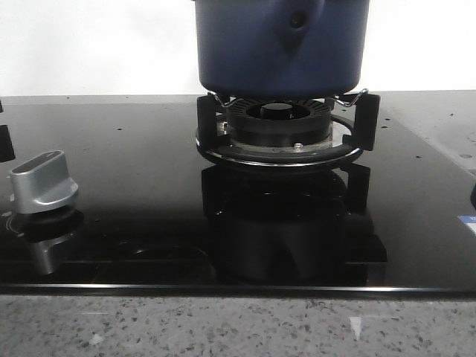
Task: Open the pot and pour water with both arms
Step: 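Move the right gripper down over the rim of the light blue bowl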
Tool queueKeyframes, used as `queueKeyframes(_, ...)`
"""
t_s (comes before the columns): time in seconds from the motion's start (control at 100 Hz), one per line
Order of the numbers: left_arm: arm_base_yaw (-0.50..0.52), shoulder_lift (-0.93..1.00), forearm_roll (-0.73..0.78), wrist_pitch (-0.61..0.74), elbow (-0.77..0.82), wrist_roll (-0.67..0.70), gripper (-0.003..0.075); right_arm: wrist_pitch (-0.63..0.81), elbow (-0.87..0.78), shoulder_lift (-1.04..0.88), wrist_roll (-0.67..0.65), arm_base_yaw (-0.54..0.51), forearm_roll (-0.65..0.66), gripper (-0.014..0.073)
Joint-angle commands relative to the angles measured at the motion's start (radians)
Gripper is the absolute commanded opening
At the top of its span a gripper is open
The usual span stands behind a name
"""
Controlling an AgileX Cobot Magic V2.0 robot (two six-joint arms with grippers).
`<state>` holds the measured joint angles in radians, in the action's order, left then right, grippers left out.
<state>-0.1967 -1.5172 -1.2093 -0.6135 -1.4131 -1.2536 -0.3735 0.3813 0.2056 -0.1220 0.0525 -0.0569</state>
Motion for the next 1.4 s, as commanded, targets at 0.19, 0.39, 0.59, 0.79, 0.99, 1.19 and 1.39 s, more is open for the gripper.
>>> queueKeyframes(0.19,0.001,0.053,-0.064,0.034,-0.033,0.010,0.0287,0.054,0.083,0.064,-0.020,0.000,-0.015,0.0269)
queueKeyframes(0.39,0.001,0.053,-0.064,0.034,-0.033,0.010,0.0284,-0.286,0.408,0.325,-0.038,0.000,0.002,0.0269)
queueKeyframes(0.59,0.001,0.053,-0.064,0.034,-0.033,0.010,0.0284,-0.718,0.743,0.597,-0.081,0.000,0.193,0.0269)
queueKeyframes(0.79,0.001,0.053,-0.066,0.034,-0.033,0.010,0.0284,-0.758,0.862,0.721,-0.092,-0.047,0.296,0.0269)
queueKeyframes(0.99,0.001,0.053,-0.066,0.032,-0.033,0.010,0.0284,-0.752,0.862,0.802,-0.114,-0.108,0.325,0.0269)
queueKeyframes(1.19,0.001,0.053,-0.066,0.022,-0.033,0.010,0.0284,-0.732,0.862,0.876,-0.164,-0.165,0.351,0.0269)
queueKeyframes(1.39,0.001,0.053,-0.066,0.022,-0.033,0.010,0.0284,-0.732,0.858,0.949,-0.181,-0.194,0.323,0.0269)
